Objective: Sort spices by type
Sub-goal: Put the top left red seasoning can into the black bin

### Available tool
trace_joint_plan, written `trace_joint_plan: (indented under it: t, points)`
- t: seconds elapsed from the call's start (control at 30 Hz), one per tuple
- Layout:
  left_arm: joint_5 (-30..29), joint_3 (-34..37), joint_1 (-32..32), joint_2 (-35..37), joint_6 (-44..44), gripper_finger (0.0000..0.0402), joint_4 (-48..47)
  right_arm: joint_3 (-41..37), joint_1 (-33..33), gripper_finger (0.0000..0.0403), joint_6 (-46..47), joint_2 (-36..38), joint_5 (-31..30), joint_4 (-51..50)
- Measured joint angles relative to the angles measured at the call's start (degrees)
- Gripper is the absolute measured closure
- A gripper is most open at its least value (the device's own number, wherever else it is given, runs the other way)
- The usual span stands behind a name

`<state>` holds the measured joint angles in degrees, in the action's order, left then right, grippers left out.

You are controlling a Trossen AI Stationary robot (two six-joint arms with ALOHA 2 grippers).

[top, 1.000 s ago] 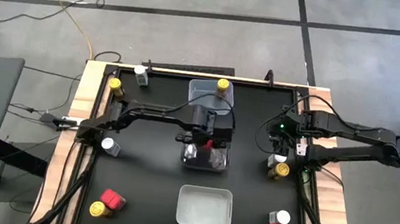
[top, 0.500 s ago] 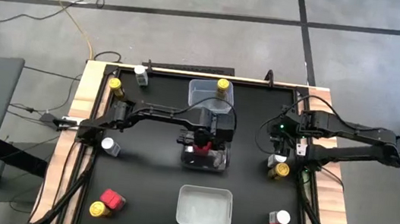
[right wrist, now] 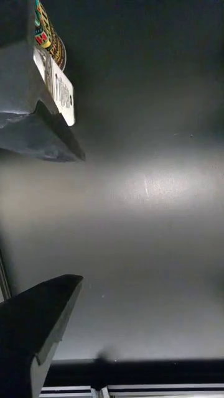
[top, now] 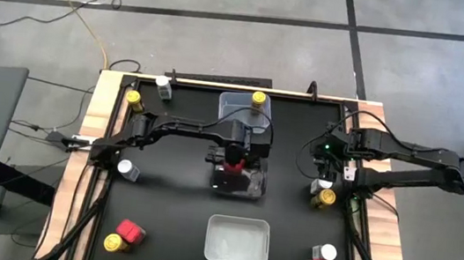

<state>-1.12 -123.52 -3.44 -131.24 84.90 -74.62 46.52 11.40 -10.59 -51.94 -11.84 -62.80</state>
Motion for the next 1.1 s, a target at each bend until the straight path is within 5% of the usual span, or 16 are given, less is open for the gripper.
trace_joint_plan:
  t: [1.1]
  points:
    - [-0.64, 0.0, -0.59, 0.0, 1.93, 0.008, -0.85, 0.0, 0.0, 0.0066, 0.02, 0.0, 0.01, 0.32]
